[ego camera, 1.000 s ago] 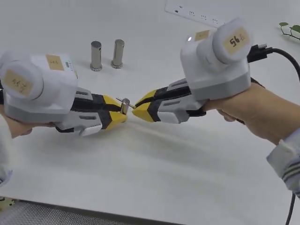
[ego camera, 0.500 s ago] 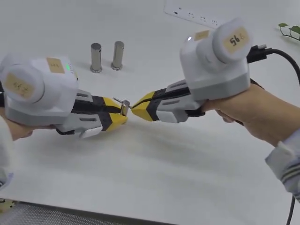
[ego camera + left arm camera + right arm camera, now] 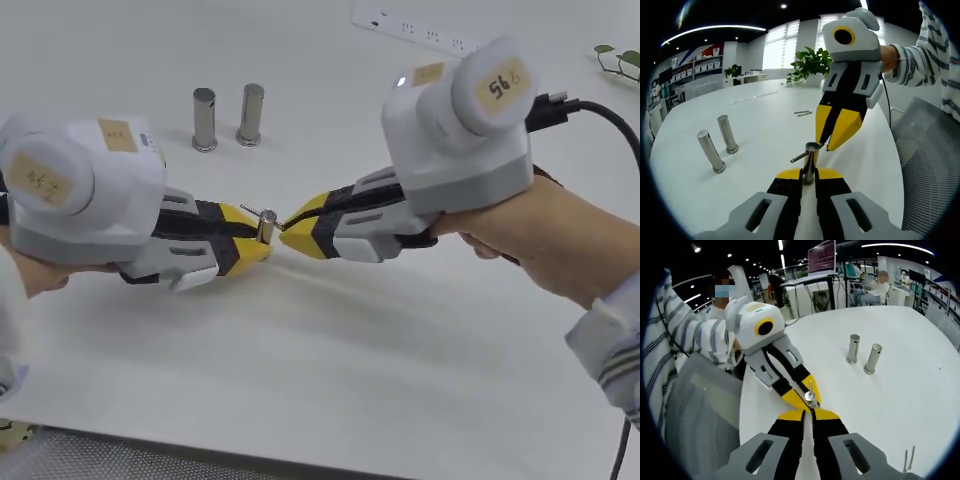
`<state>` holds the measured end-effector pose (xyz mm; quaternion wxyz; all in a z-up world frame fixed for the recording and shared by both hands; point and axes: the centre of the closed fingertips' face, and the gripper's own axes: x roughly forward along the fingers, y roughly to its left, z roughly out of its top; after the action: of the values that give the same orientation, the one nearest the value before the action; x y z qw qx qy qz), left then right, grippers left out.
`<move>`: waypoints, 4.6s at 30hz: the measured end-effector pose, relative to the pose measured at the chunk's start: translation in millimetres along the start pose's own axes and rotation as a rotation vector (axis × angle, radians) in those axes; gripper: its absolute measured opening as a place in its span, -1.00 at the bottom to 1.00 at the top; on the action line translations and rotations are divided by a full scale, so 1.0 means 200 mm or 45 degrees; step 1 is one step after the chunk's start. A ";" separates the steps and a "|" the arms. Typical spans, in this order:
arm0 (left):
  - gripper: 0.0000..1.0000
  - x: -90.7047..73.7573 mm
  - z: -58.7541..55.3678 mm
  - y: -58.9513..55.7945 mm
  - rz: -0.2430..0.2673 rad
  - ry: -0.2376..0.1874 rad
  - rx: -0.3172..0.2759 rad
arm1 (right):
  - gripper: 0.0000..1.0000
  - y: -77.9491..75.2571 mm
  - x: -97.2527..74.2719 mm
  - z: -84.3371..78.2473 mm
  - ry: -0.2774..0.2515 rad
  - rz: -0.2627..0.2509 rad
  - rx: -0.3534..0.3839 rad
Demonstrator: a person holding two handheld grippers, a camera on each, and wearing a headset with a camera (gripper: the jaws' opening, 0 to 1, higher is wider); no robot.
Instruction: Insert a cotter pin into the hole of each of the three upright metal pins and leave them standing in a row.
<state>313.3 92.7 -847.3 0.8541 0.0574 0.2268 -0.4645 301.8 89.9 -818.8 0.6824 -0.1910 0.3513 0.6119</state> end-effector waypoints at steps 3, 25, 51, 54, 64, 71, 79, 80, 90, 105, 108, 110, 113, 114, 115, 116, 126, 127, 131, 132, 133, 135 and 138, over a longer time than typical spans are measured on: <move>-0.85 0.00 0.00 0.00 0.003 0.002 0.021 | -0.82 0.00 0.00 -0.01 0.017 -0.007 -0.019; -0.41 -0.08 -0.04 -0.05 -0.017 0.052 0.005 | -0.73 0.01 -0.02 -0.02 0.015 -0.032 -0.012; 0.96 -0.21 -0.06 -0.13 -0.003 0.037 -0.062 | -0.65 0.01 0.07 0.05 -0.011 -0.012 -0.082; 0.99 -0.22 -0.04 -0.12 0.008 0.022 -0.070 | -0.66 0.01 0.08 0.05 -0.007 -0.008 -0.092; 0.99 -0.22 -0.06 -0.11 0.058 0.029 -0.119 | -0.71 0.00 0.10 0.03 0.016 0.002 -0.108; 0.99 -0.22 -0.08 -0.12 0.051 0.032 -0.136 | -0.76 -0.02 0.10 0.04 0.006 -0.003 -0.152; 0.99 -0.22 -0.07 -0.11 0.057 0.015 -0.152 | -0.79 -0.05 0.09 0.09 -0.036 -0.011 -0.180; 0.99 -0.22 -0.06 -0.10 0.061 0.011 -0.147 | -0.79 -0.05 0.09 0.09 -0.035 -0.012 -0.185; 0.96 -0.22 -0.06 -0.09 0.071 0.007 -0.165 | -0.79 -0.08 0.08 0.08 -0.014 0.003 -0.214; 0.95 -0.24 -0.05 -0.07 0.086 -0.001 -0.158 | -0.80 -0.20 0.04 0.09 0.013 -0.002 -0.228; 0.94 -0.24 -0.05 -0.06 0.090 0.003 -0.158 | -0.80 -0.22 0.04 0.10 0.016 -0.005 -0.245; 0.94 -0.24 -0.05 -0.06 0.090 0.002 -0.159 | -0.80 -0.24 0.04 0.10 0.016 -0.001 -0.239; 0.92 -0.24 -0.05 -0.05 0.094 -0.009 -0.154 | -0.80 -0.25 0.04 0.11 0.011 0.005 -0.242; 0.89 -0.25 -0.04 -0.05 0.098 -0.017 -0.146 | -0.80 -0.26 0.04 0.11 0.013 0.004 -0.248; 0.86 -0.25 -0.03 -0.05 0.099 -0.020 -0.138 | -0.80 -0.26 0.04 0.11 0.017 0.003 -0.255; 0.85 -0.25 -0.03 -0.04 0.102 -0.024 -0.145 | -0.80 -0.27 0.04 0.11 0.019 0.004 -0.260; 0.89 -0.24 -0.02 -0.03 0.113 -0.028 -0.148 | -0.80 -0.27 0.06 0.10 0.041 0.056 -0.349; 0.89 -0.25 -0.02 -0.03 0.115 -0.026 -0.142 | -0.80 -0.27 0.06 0.11 0.040 0.061 -0.344; 0.86 -0.25 -0.02 -0.02 0.129 -0.026 -0.137 | -0.80 -0.26 0.06 0.11 0.034 0.075 -0.326; 0.86 -0.25 -0.03 -0.02 0.130 -0.024 -0.139 | -0.79 -0.25 0.06 0.11 0.034 0.081 -0.328; 0.86 -0.25 -0.03 -0.02 0.131 -0.025 -0.138 | -0.79 -0.25 0.06 0.10 0.034 0.085 -0.321; 0.87 -0.25 -0.03 -0.03 0.125 -0.017 -0.129 | -0.78 -0.25 0.06 0.11 0.030 0.097 -0.294; 0.90 -0.25 -0.03 -0.03 0.118 -0.012 -0.124 | -0.78 -0.25 0.06 0.10 0.034 0.100 -0.303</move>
<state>282.2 129.1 -830.4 0.8775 0.0238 0.2423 -0.4131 355.0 103.8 -822.2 0.6256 -0.2649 0.2925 0.6729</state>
